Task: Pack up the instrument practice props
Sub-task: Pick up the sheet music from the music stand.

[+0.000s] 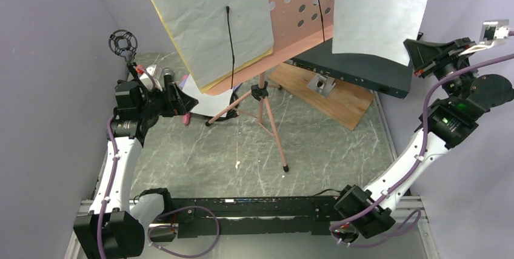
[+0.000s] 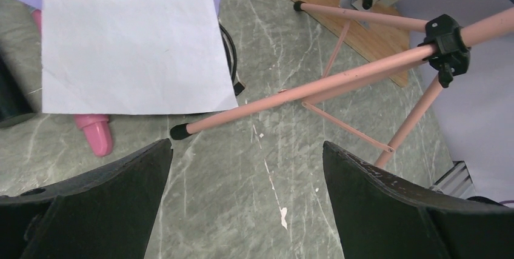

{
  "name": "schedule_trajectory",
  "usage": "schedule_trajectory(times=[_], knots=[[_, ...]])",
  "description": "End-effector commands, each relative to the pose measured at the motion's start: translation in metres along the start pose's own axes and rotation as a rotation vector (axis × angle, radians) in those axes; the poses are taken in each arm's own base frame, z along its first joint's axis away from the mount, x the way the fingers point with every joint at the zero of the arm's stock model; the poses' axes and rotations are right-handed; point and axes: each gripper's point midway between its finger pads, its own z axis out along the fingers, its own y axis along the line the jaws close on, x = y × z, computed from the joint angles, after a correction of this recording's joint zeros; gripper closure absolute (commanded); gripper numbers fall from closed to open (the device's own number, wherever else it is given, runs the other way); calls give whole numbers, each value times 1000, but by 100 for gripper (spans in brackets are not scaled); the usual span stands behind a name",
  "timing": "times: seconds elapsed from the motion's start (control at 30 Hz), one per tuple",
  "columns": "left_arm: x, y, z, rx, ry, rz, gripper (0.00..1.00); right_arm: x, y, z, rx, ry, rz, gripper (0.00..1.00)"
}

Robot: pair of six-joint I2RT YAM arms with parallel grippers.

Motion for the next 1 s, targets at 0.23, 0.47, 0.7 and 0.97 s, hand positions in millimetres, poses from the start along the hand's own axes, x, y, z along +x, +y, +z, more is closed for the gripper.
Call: schedule_trajectory(times=[0.23,0.47,0.7,0.97], knots=[[0,-43,-5,264,-2,43,1,44,22,-51,107,135,-150,100],[12,-81,-13,446,25,57,0,99,62,-71,-35,252,-192,100],[39,-134,-22,603,80,151,1,127,102,-88,-3,311,-378,100],[57,-176,-34,728,65,208,1,161,125,-96,-76,308,-213,100]])
